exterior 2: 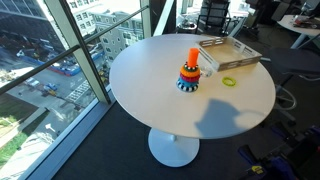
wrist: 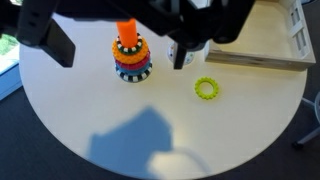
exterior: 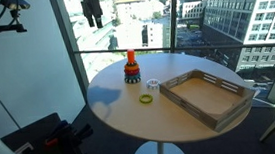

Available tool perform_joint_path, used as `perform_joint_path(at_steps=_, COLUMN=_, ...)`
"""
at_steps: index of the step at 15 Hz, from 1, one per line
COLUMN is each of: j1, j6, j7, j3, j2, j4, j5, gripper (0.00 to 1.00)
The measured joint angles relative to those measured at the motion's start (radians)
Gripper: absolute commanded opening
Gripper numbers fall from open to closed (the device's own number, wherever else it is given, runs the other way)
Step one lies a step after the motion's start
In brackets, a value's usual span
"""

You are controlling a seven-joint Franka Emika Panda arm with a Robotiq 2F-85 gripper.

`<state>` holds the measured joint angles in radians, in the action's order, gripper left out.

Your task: Pick up the green ring and put it on the stack of rings

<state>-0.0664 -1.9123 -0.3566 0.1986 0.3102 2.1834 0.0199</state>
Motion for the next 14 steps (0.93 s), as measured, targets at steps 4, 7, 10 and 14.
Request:
perform_joint_path(at_steps=4, j1=0.05, j6=-0.059, j7=0.001, j3=-0.061, j2=-0.098, j4=-0.001, j5=-0.03, gripper=1.0)
perform_joint_path(at_steps=7, j1=0.065, j6=-0.087, j7=0.002, j3=-0.097, j2=-0.164, j4=-0.007, j5=-0.031, gripper=1.0)
perform_joint_path(at_steps=10, j1=0.067, j6=-0.094, j7=0.002, j3=-0.116, j2=-0.201, j4=-0.014, j5=-0.031, gripper=1.0)
perform_joint_path(at_steps=14, j1=0.066, j6=-0.094, j7=0.002, j3=-0.116, j2=-0.203, j4=-0.017, j5=-0.031, gripper=1.0)
